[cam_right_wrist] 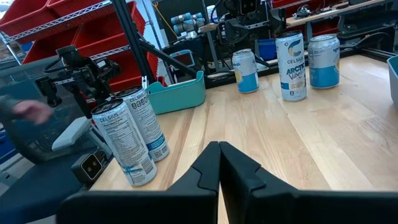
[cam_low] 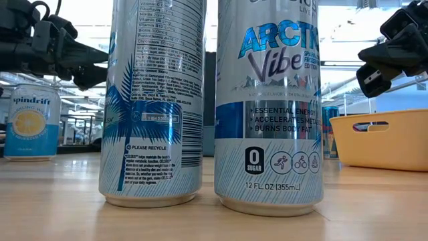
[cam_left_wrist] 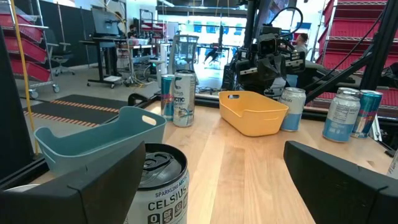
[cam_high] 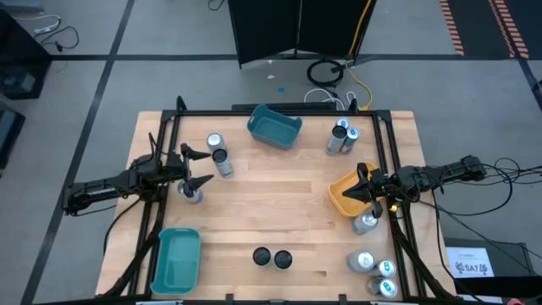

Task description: Sort soda cans

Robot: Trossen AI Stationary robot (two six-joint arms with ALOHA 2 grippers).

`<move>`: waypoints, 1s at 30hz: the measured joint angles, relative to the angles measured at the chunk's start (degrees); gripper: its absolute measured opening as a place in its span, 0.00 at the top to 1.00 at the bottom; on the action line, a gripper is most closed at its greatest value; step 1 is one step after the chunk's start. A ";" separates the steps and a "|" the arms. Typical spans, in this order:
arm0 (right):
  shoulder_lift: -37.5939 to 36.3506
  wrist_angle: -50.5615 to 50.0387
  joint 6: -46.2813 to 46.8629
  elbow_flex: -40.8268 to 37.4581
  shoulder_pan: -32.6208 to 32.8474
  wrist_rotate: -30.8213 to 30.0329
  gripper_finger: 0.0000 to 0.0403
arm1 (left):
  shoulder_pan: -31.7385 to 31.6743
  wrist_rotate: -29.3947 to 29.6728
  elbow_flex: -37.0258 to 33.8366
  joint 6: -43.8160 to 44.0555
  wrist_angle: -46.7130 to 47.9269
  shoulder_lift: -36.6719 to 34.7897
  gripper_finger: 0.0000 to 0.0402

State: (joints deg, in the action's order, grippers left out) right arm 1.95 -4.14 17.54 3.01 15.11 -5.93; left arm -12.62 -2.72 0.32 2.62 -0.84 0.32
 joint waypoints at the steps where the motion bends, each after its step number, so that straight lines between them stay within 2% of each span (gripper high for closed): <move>1: 0.00 0.00 -0.02 0.00 0.00 0.02 1.00 | 0.01 -0.01 0.00 0.01 -0.01 0.00 0.03; 30: 0.00 0.00 -0.01 0.01 0.00 0.01 1.00 | 0.00 2.79 0.00 0.09 -0.44 0.02 0.03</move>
State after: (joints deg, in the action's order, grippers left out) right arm 1.96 -4.14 17.53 3.01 15.11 -5.93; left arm -12.62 0.07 0.32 2.70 -1.28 0.33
